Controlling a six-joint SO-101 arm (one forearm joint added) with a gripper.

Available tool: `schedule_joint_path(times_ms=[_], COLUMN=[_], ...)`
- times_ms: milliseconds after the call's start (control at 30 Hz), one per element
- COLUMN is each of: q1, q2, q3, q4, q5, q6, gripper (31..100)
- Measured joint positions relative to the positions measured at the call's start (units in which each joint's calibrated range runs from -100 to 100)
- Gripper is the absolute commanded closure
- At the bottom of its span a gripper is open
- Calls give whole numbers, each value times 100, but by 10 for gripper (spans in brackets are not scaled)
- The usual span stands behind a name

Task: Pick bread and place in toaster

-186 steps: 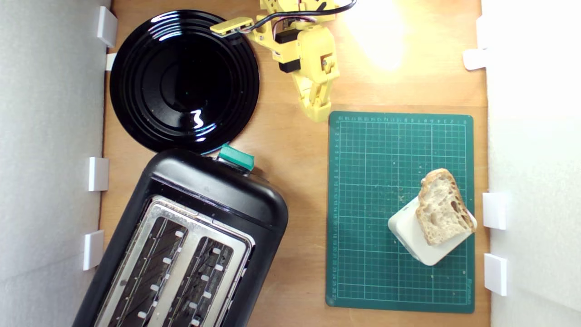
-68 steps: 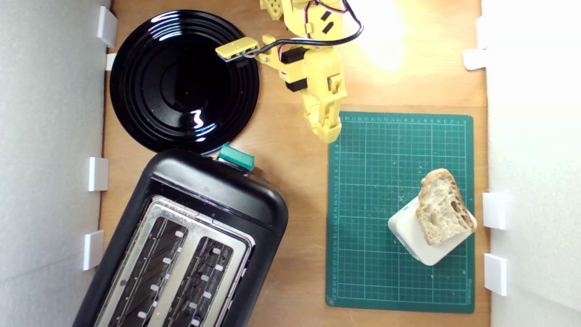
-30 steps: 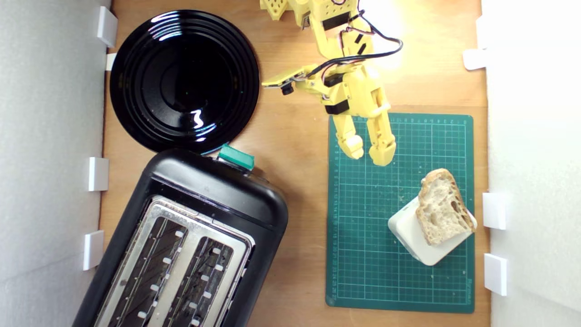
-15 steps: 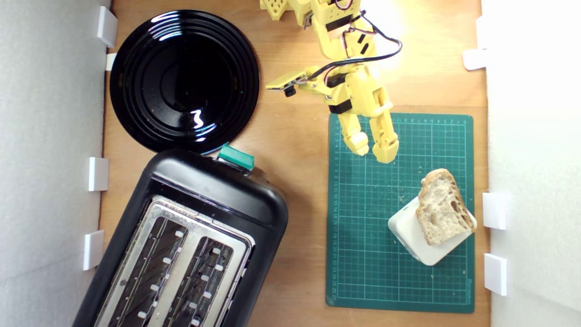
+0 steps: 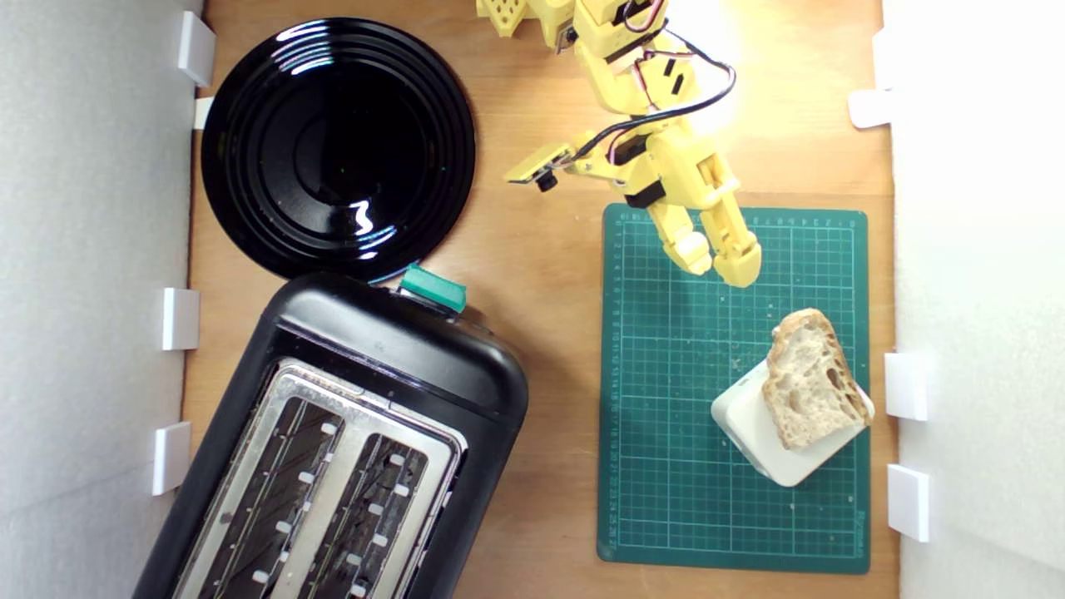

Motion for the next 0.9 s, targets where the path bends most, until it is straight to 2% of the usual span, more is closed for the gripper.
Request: schedule_joint_path(times_ms=[267, 533, 767, 900], q1=[0, 0, 0, 0], q2=[823, 941, 941, 1008], q3=[-536, -943, -1008, -1082], q4=[44, 18, 18, 18], q5=[-525, -542, -542, -542], q6=[0, 0, -5, -5], gripper=[511, 507, 347, 322])
